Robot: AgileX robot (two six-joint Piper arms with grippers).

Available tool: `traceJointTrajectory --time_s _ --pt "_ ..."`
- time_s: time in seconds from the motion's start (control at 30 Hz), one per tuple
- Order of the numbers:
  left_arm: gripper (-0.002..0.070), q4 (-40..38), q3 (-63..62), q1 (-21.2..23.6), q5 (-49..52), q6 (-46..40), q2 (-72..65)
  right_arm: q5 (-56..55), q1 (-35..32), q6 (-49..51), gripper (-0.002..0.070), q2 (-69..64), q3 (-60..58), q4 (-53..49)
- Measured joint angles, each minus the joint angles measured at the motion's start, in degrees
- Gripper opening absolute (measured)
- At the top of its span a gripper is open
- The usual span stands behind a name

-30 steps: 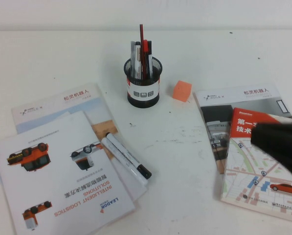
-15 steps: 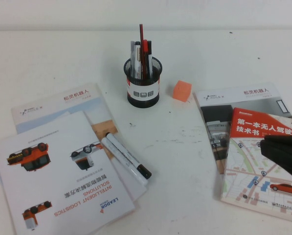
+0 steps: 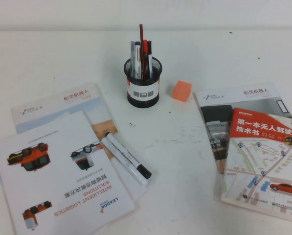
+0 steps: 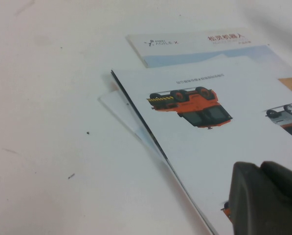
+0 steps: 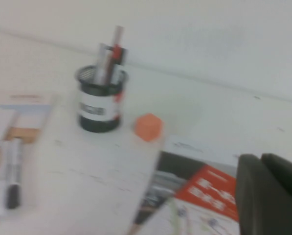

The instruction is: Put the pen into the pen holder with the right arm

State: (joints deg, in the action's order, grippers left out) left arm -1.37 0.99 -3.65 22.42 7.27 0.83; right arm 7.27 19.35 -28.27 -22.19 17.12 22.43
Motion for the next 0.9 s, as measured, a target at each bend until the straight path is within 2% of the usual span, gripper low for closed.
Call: traceJointTrajectory --time_s 0.23,0.4,0.57,0.67,0.8,0.9 --pt "-0.0003 0.0 0.0 0.0 0.0 0.0 0.0 -0.1 -11.7 0.0 -0.0019 16.4 -11.3 0.6" --pt "-0.0003 0.0 0.0 0.0 0.0 0.0 0.0 -0.3 -13.9 0.0 -0.0019 22.2 -12.7 0.6" --pt "-0.0002 0.0 0.0 0.0 0.0 0.0 0.0 -0.7 -13.9 0.4 -0.0019 22.6 -13.6 0.3" --pt "-0.0003 0.0 0.0 0.0 0.0 0.0 0.0 -1.1 -13.9 6.5 -0.0019 22.6 -15.8 -4.9" --pt "-0.0003 0.0 0.0 0.0 0.0 0.0 0.0 0.1 -13.9 21.5 -0.0019 22.7 -18.5 -16.2" --pt "-0.0002 0.0 0.0 0.0 0.0 0.0 0.0 3.9 -14.0 25.5 -0.0019 22.7 -18.5 -18.9"
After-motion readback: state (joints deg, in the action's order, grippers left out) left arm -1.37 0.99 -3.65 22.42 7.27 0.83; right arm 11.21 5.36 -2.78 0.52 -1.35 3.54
